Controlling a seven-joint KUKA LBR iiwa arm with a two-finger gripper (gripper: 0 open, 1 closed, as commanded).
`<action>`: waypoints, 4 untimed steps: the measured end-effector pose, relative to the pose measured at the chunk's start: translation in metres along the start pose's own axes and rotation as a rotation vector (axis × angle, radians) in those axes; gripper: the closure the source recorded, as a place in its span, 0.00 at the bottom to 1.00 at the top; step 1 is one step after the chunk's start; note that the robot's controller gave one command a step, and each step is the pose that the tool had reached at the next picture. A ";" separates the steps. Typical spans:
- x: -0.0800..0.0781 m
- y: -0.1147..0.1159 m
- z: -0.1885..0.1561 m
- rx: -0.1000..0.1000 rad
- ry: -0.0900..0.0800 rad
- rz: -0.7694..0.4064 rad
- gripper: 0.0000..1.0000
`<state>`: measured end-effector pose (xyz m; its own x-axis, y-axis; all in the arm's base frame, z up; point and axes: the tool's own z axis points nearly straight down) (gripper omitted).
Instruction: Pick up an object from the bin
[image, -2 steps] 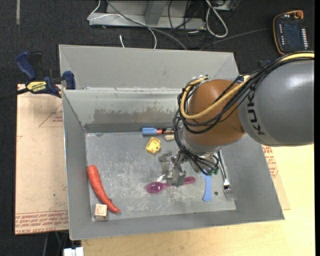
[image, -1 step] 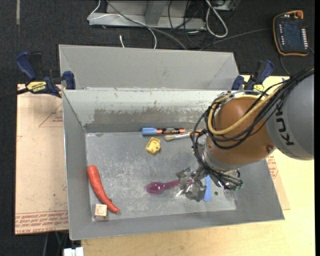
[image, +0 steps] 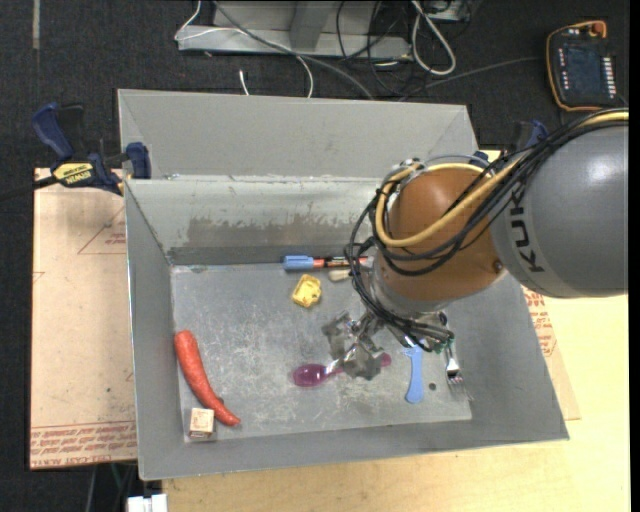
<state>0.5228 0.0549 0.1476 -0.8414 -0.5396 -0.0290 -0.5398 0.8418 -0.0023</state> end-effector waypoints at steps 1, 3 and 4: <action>0.026 -0.003 -0.023 0.003 0.001 0.080 1.00; 0.025 0.001 -0.126 0.005 -0.002 0.054 1.00; -0.003 -0.014 -0.032 -0.006 0.004 0.038 1.00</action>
Offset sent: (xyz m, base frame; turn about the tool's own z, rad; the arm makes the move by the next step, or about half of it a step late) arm -0.0013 0.0010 0.0567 0.0270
